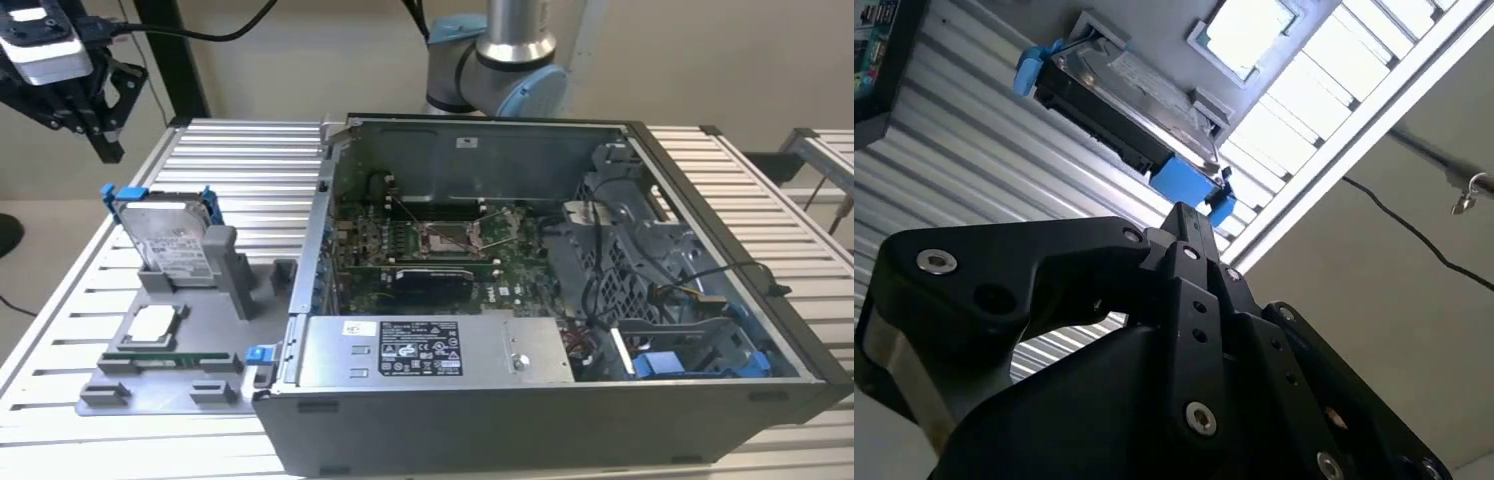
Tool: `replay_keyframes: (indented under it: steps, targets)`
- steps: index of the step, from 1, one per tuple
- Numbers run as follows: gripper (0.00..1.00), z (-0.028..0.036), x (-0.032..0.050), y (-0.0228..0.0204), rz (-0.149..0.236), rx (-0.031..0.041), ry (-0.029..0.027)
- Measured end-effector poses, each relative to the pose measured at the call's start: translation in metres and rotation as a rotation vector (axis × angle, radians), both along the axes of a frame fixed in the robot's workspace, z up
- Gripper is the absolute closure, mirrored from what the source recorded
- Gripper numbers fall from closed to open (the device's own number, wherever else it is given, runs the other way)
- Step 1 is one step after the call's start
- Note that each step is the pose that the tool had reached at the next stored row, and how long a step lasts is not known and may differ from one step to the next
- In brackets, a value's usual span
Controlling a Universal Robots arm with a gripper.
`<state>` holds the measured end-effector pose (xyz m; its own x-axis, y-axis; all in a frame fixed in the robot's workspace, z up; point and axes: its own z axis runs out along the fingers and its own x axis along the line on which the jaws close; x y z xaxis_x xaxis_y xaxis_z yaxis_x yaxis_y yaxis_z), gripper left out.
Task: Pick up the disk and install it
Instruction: 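Pick up the disk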
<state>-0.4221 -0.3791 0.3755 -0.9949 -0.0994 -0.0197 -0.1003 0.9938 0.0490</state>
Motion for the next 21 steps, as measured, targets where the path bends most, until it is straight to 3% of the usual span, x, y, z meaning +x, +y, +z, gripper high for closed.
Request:
replay_keyframes:
  steps: [21]
  targets:
    - [1.00,0.0000,0.0000,0.0000,0.382,0.0000,0.0001]
